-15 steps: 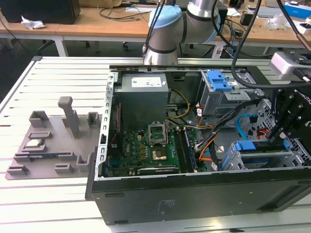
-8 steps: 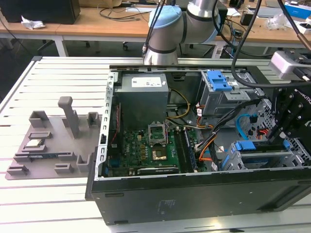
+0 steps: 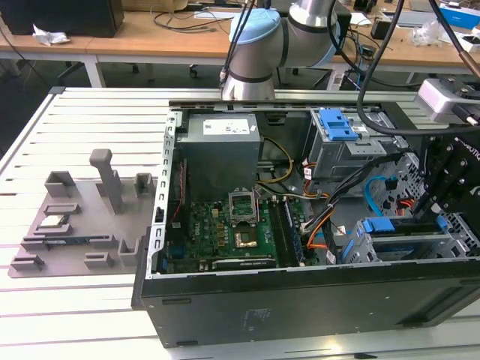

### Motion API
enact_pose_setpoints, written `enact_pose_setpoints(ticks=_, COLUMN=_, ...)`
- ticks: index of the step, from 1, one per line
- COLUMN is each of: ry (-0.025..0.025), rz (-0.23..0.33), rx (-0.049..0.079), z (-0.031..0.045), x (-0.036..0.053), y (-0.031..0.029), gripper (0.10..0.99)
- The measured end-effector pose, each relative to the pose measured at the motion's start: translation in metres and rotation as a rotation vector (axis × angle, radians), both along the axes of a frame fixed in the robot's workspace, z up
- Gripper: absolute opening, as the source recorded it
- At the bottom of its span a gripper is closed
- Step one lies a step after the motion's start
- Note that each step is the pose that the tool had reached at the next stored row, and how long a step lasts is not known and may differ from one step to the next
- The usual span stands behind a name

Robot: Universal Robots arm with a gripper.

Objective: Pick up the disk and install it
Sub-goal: 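Insert the first disk wire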

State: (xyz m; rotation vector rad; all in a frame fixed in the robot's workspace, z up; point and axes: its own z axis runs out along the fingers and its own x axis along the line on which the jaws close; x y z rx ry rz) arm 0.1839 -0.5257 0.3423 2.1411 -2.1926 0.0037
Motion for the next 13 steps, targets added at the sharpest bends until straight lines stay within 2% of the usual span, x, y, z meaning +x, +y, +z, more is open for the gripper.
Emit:
enact_pose_setpoints(ticks=9, ry=0.0032, rz=0.0, rx=0.0, z=-0.0023, x=0.0016, y=0.0, gripper=0.169)
enact_pose_setpoints(ticks=13, ry=0.0031, rz=0.0, rx=0.0, z=0.0016, x=0.0016, y=0.0, gripper=0.169)
